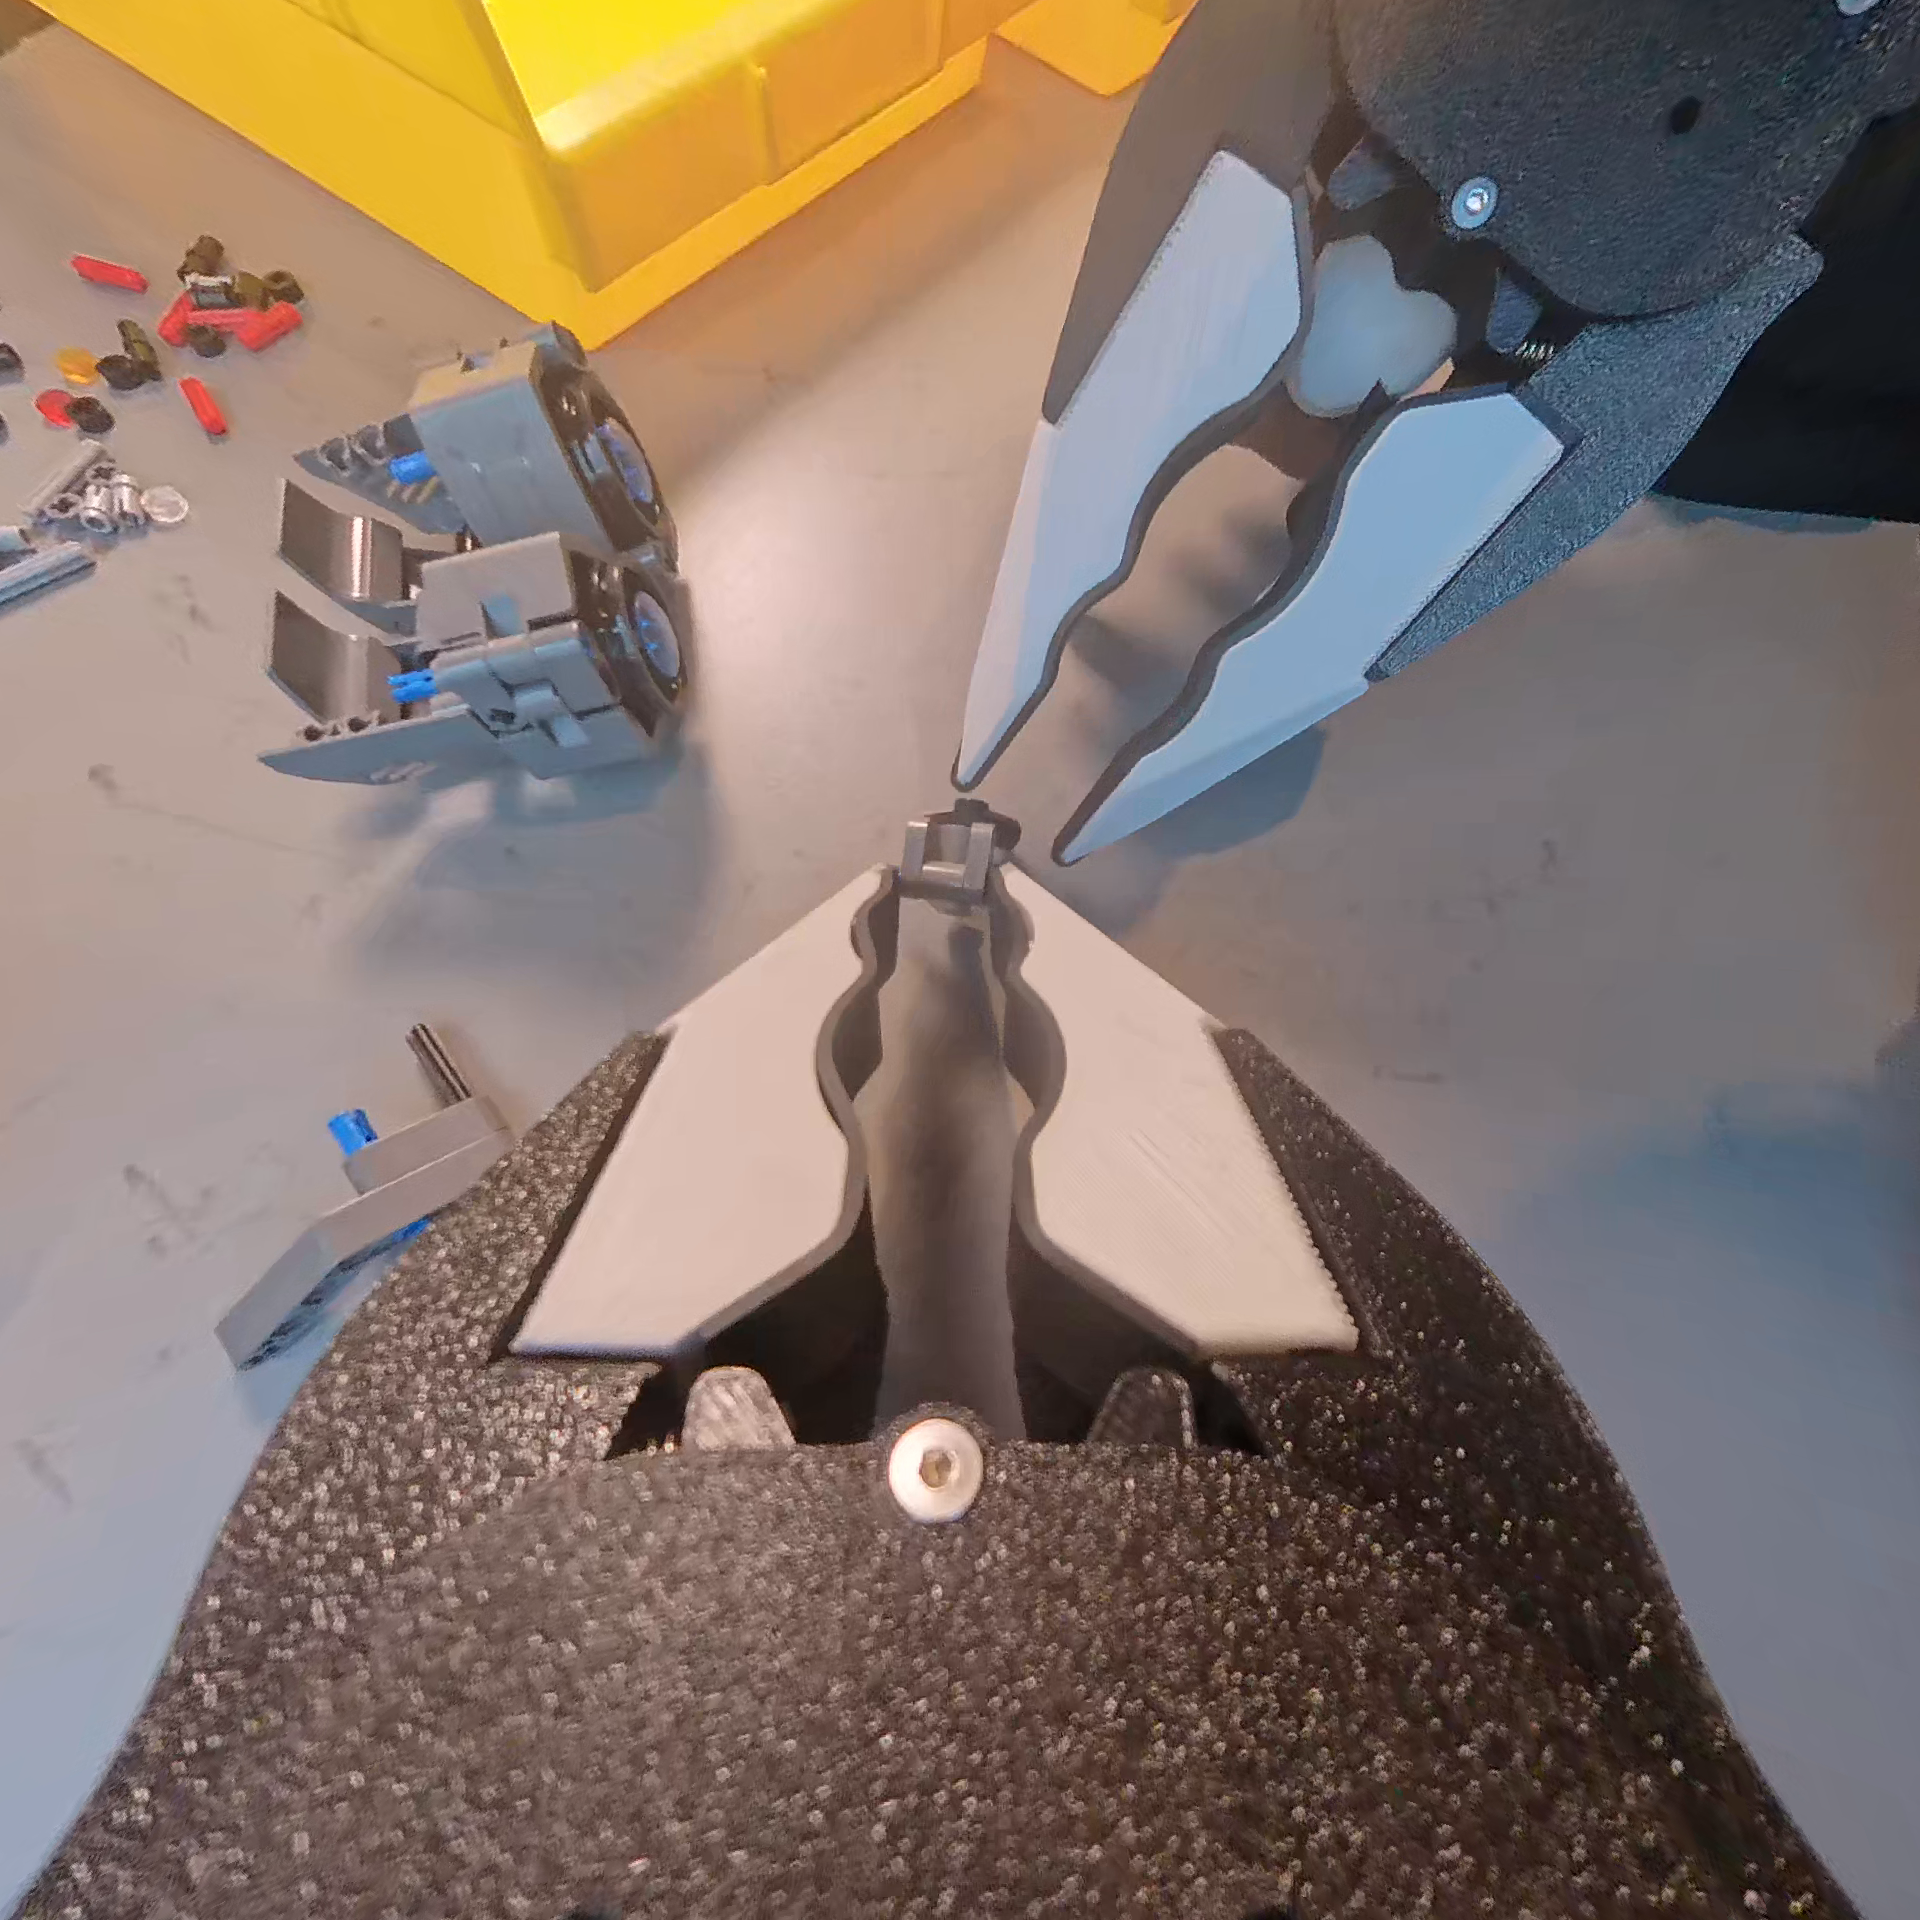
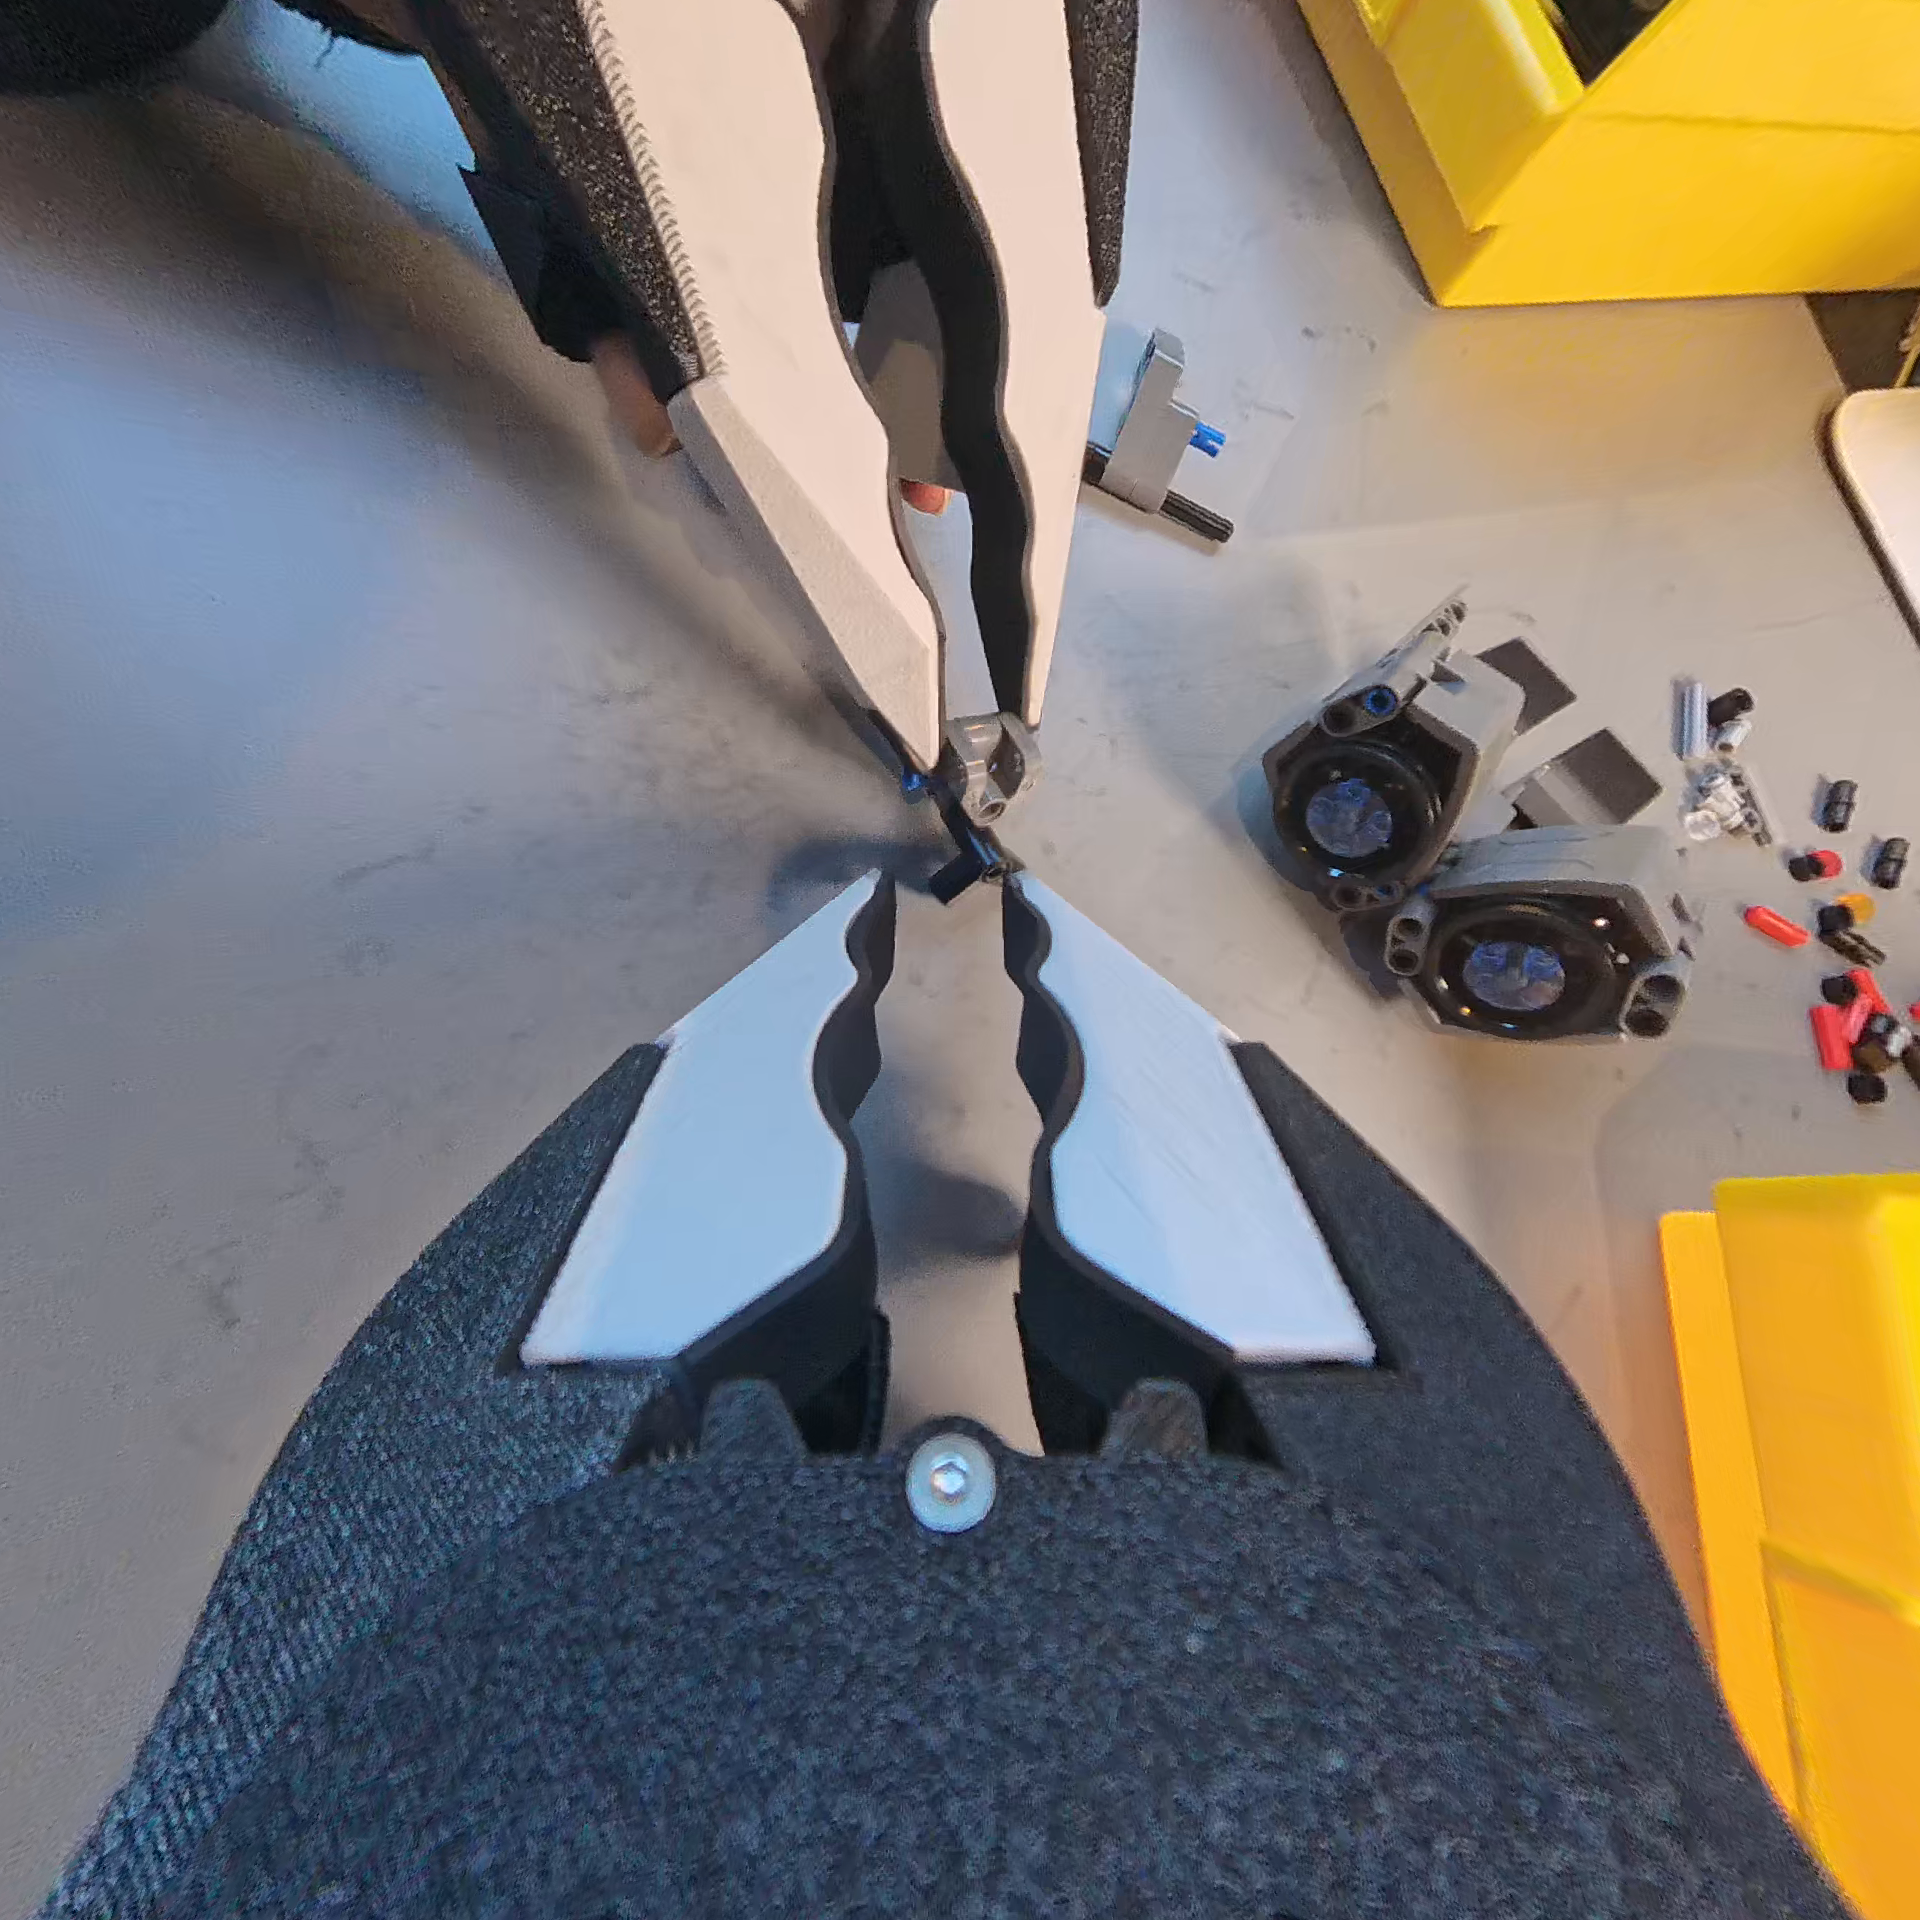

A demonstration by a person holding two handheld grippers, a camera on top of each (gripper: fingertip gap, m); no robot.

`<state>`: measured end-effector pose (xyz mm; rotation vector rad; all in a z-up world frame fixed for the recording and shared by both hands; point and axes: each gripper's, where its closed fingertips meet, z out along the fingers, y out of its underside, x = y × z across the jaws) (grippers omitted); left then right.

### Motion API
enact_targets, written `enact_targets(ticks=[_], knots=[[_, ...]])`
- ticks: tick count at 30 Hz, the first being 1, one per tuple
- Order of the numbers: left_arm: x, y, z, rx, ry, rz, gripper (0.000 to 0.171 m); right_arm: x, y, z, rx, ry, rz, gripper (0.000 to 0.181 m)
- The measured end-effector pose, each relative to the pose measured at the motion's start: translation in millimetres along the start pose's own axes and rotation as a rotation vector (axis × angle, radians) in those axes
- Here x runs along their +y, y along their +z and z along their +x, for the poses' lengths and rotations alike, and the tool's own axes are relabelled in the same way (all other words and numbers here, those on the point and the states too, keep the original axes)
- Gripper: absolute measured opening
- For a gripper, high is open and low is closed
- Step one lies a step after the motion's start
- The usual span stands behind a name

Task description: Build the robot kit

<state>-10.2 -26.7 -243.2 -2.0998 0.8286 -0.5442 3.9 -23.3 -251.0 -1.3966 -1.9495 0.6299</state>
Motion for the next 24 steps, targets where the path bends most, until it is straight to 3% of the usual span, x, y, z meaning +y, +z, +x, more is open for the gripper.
enact_targets(ticks=[24], knots=[[0.3,1.0,6.9,-0.017,0.055,-0.003,0.019,-0.6,8.6,3.4,0.035,-0.072,-0.015,0.014]])
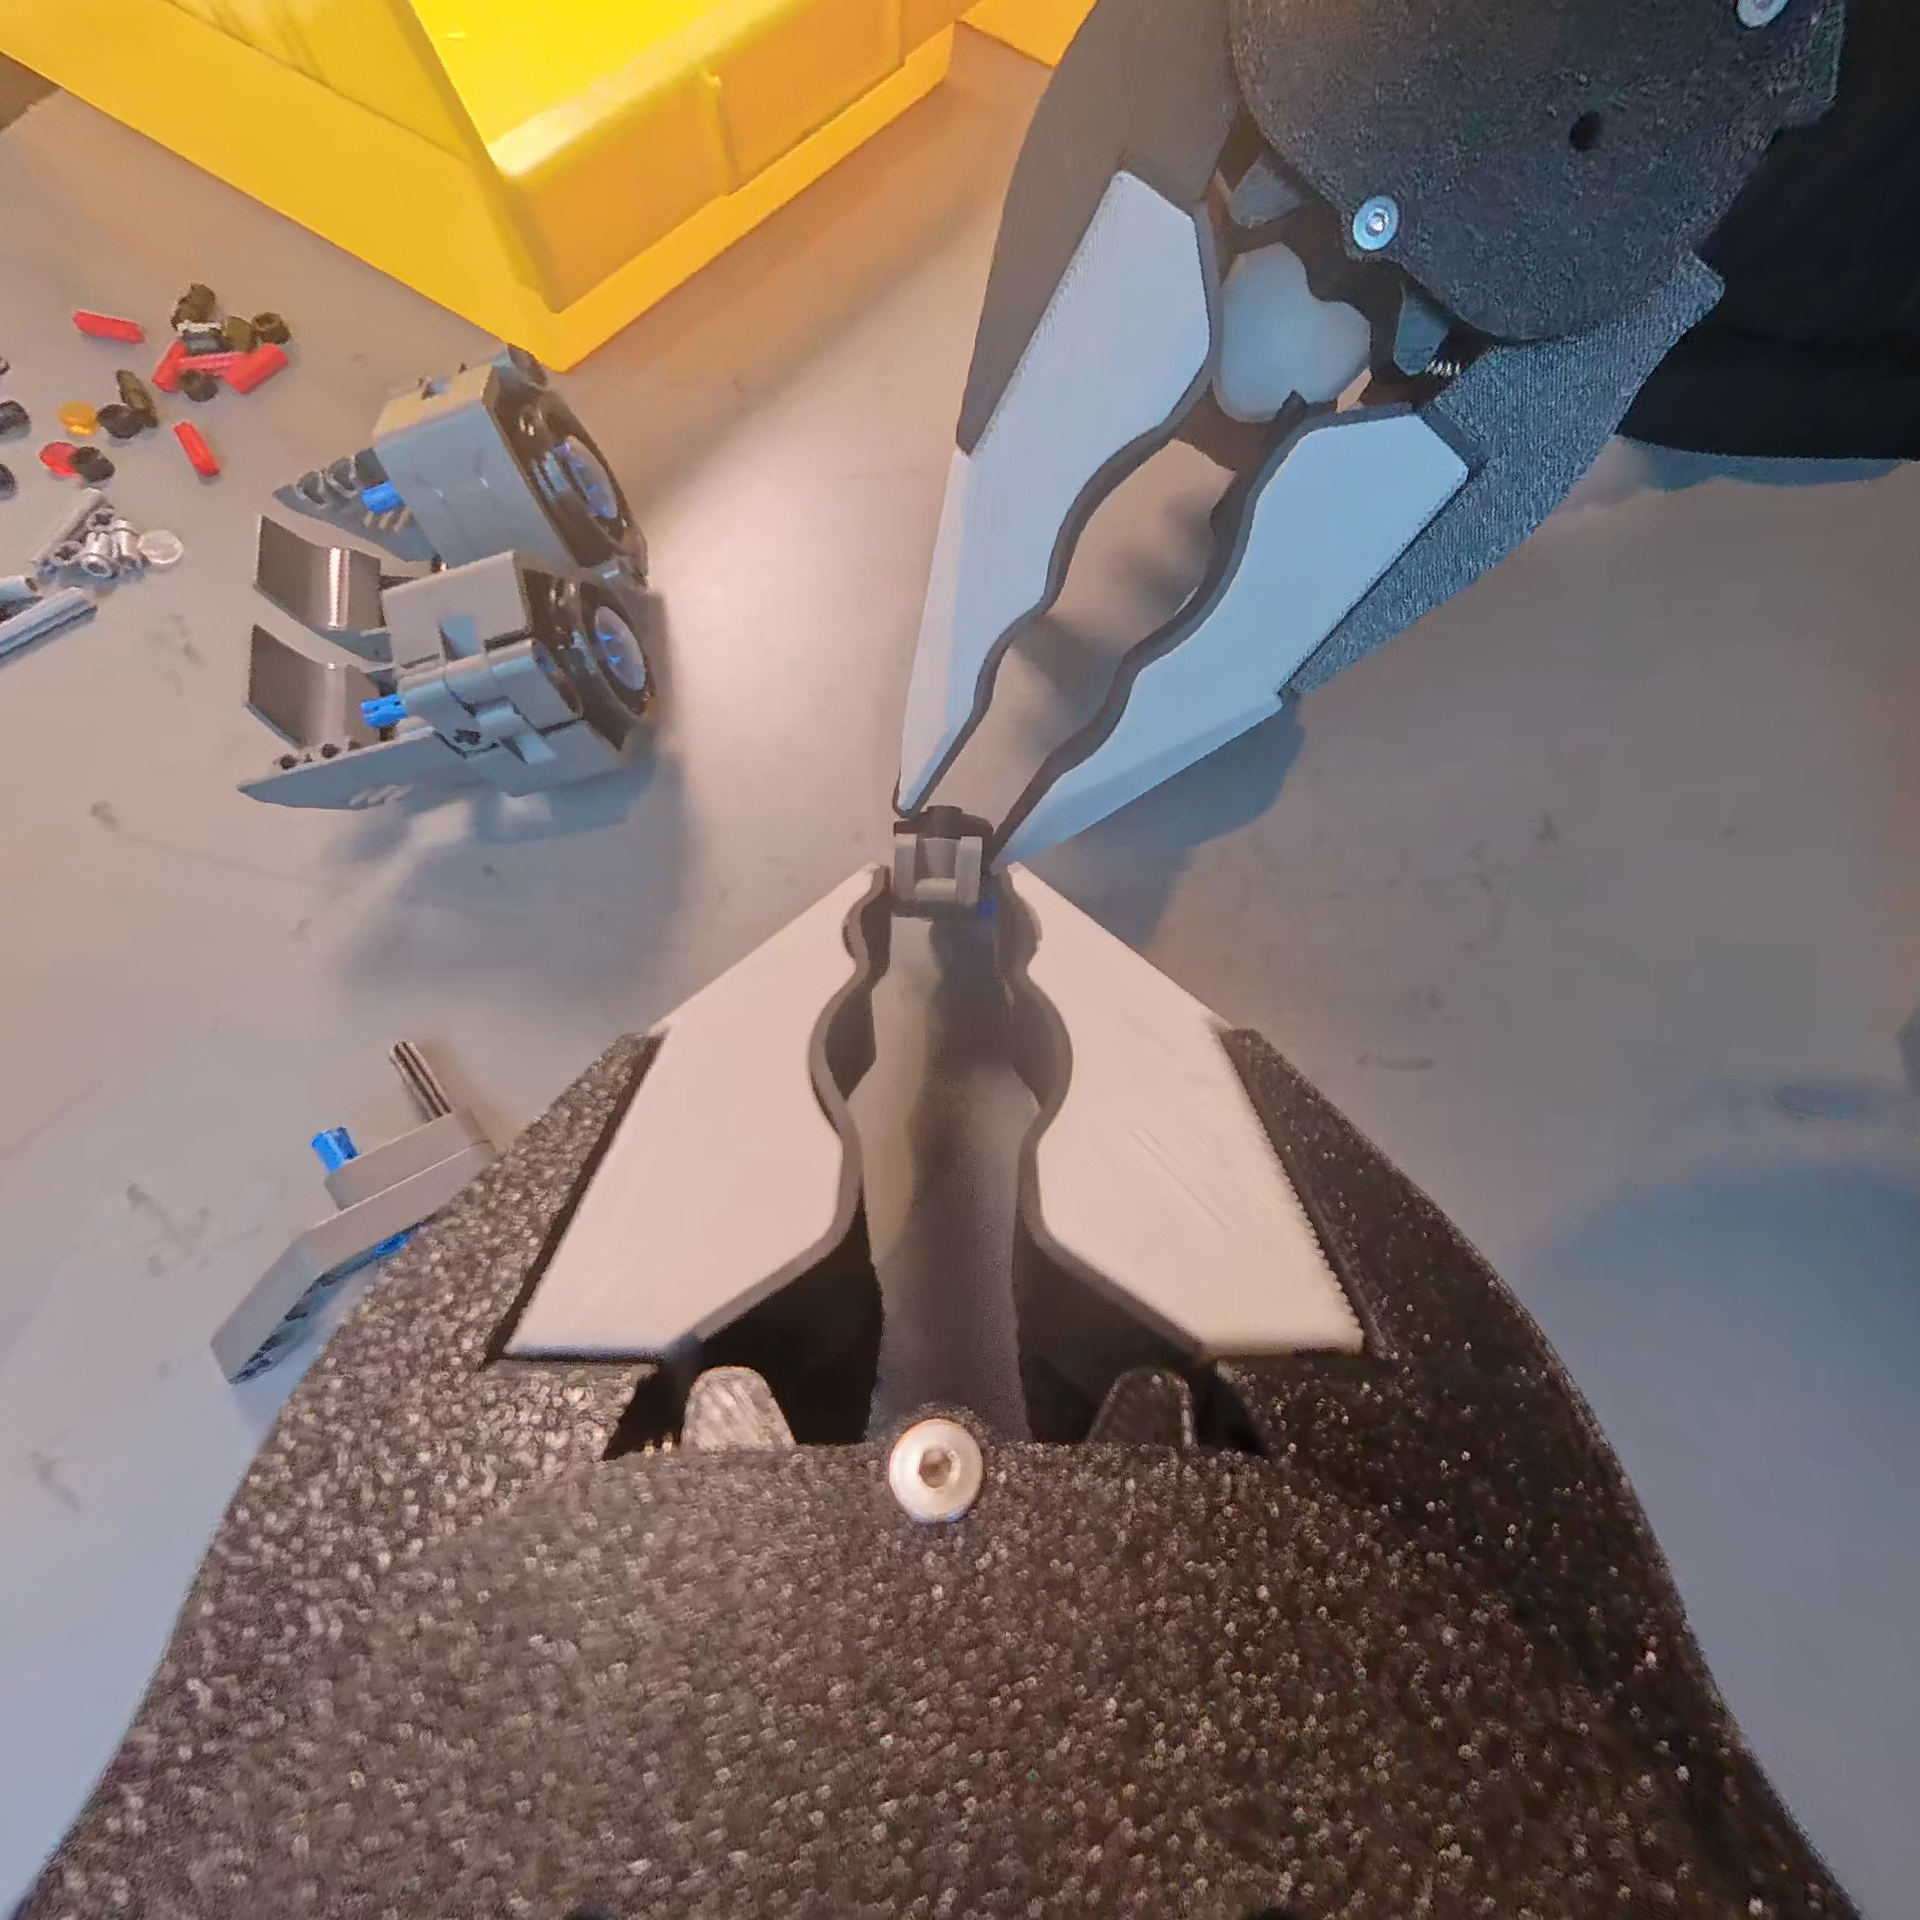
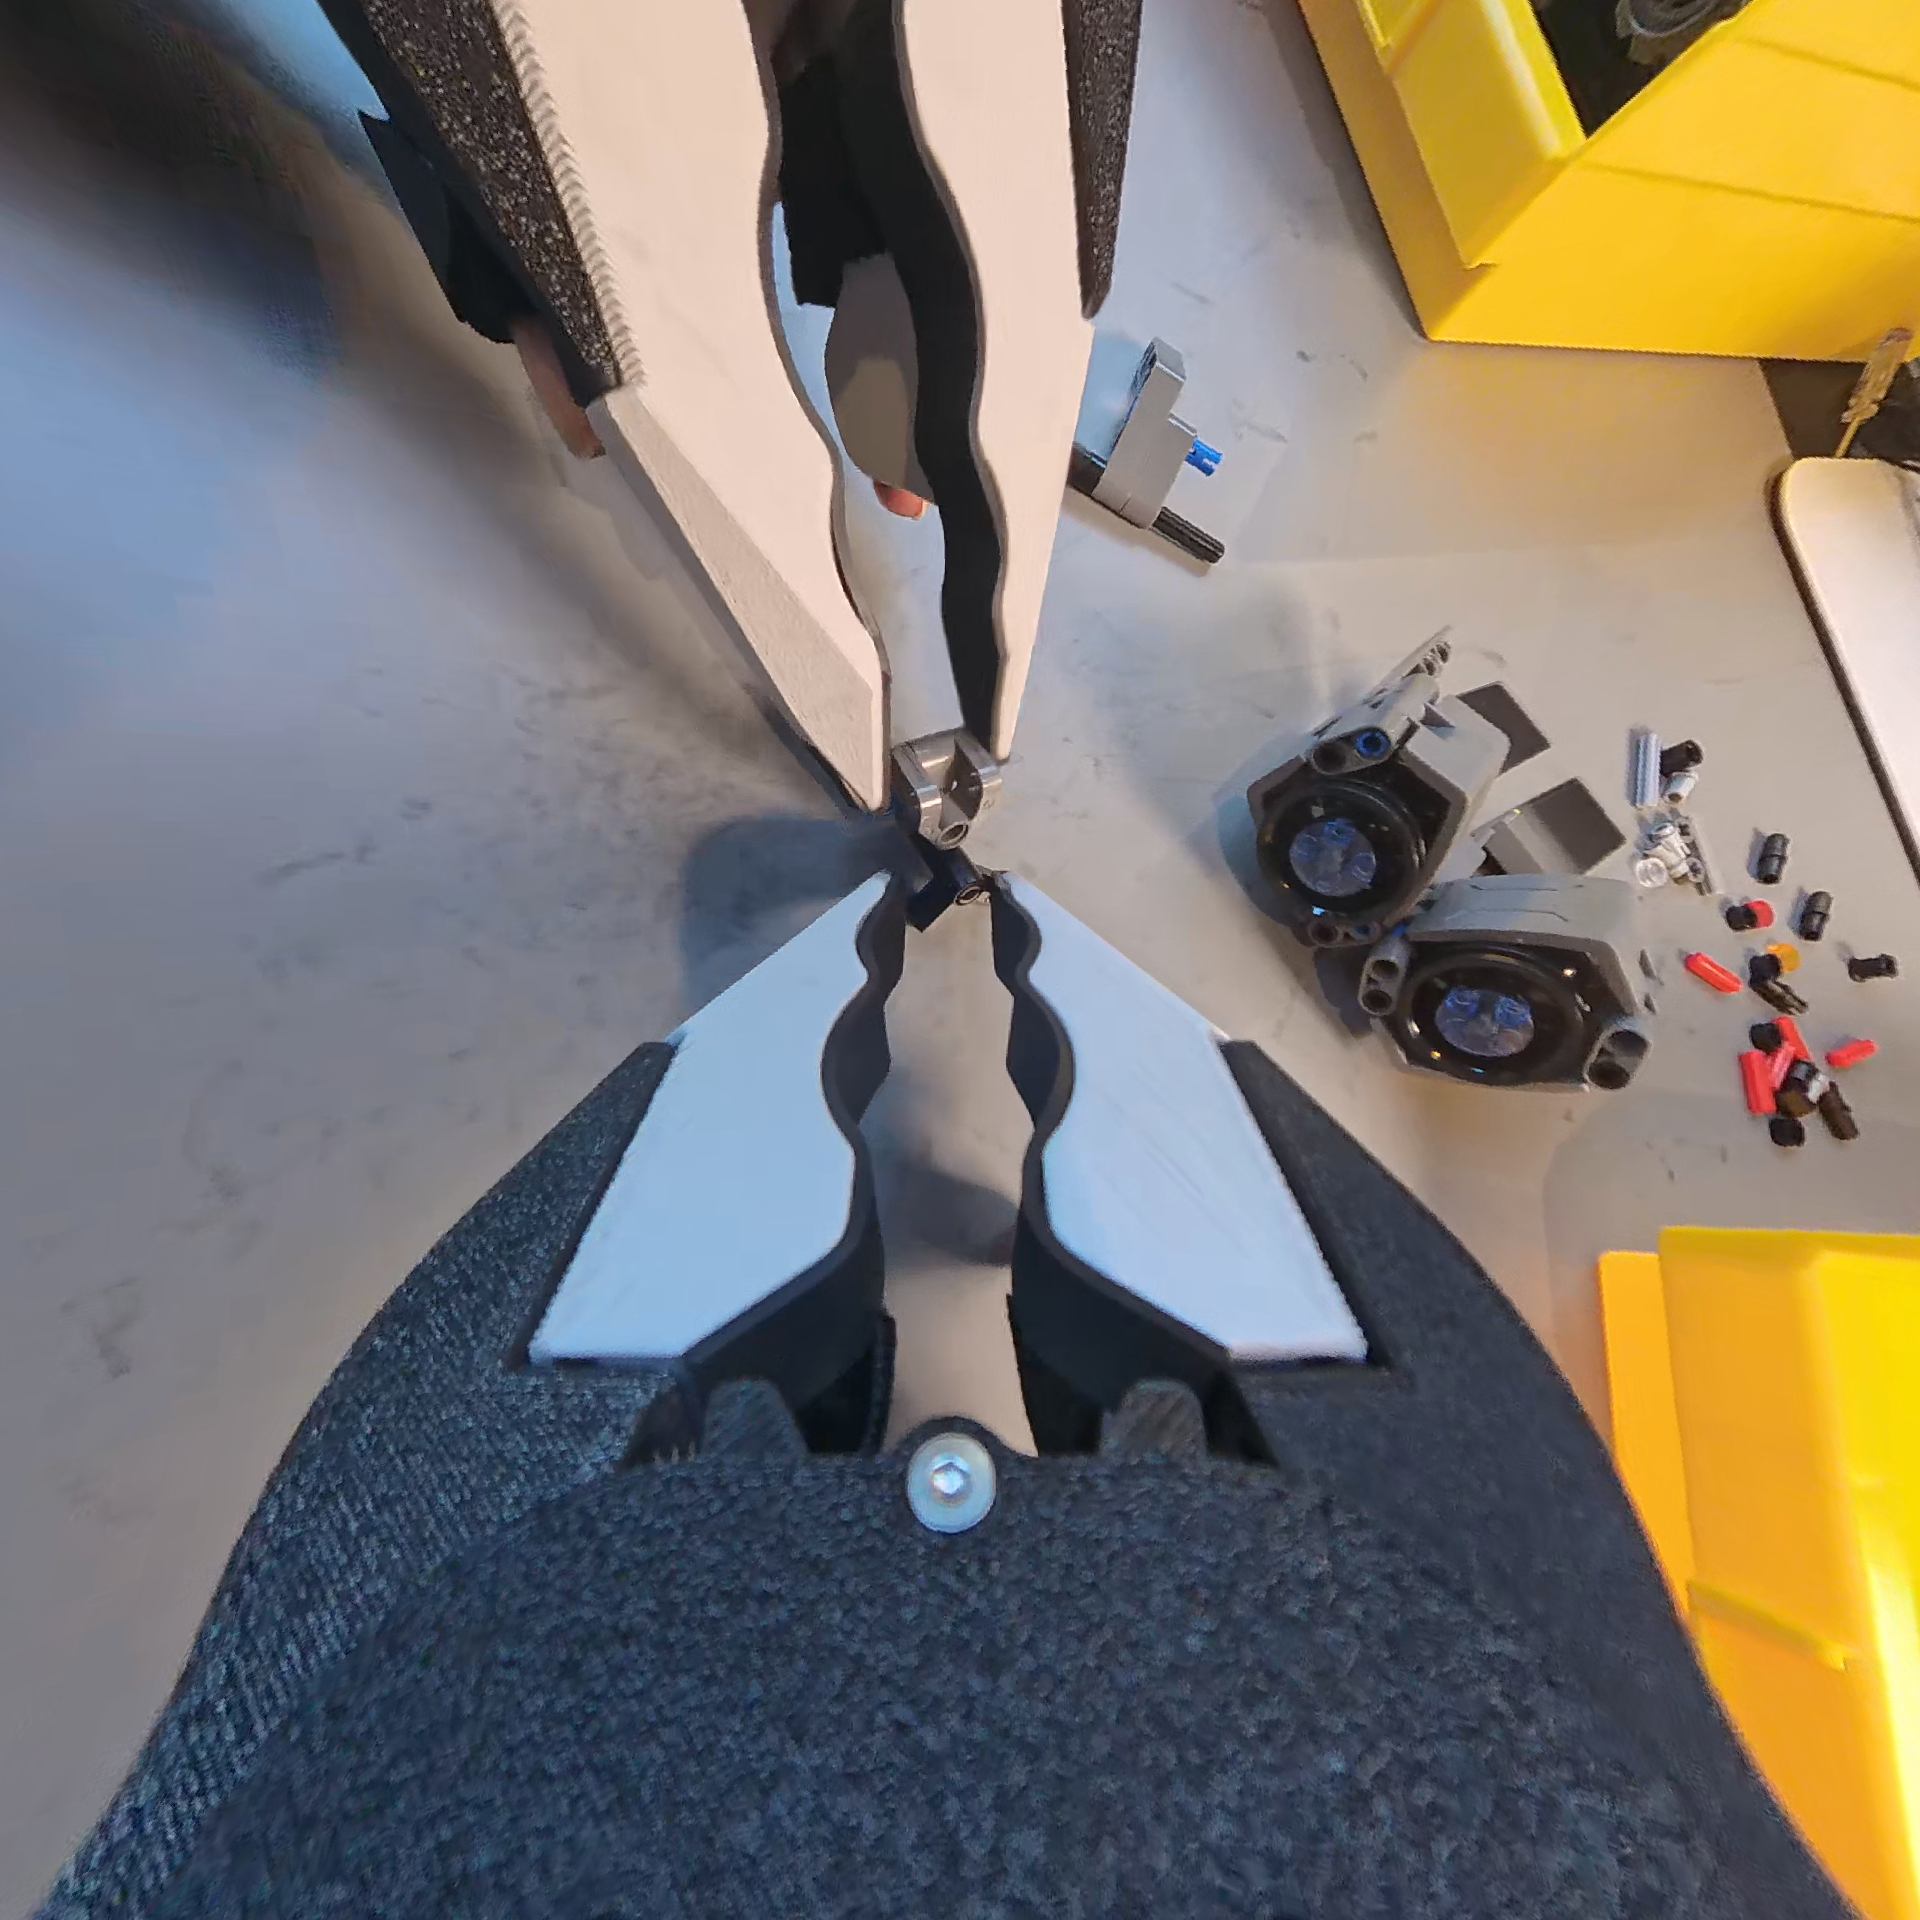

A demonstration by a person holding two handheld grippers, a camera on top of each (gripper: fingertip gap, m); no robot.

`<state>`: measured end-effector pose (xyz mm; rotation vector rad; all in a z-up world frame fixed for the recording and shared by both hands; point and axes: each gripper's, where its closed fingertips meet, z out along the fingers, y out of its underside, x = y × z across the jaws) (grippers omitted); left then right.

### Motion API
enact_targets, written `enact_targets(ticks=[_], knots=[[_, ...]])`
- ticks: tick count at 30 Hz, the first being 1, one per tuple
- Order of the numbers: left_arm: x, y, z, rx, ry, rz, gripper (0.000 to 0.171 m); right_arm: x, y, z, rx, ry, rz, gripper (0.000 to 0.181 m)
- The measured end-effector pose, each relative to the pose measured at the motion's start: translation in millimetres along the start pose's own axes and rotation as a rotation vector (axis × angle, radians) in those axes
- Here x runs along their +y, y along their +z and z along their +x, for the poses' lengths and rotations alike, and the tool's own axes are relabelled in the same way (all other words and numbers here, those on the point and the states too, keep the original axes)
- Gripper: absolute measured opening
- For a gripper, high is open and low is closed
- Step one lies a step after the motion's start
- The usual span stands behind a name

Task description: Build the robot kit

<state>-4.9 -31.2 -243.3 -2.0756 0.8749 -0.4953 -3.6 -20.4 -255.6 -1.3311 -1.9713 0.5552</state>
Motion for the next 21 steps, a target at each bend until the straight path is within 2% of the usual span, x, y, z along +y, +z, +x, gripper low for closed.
enact_targets(ticks=[15,21], knots=[[1,0,2,-0.020,0.037,-0.004,0.016,0,-1,-2,-0.019,-0.011,0.030,0.014],[-13,-13,-3,-0.008,-0.019,0.106,0.021,-1,-3,-2,-0.030,0.008,0.053,0.016]])
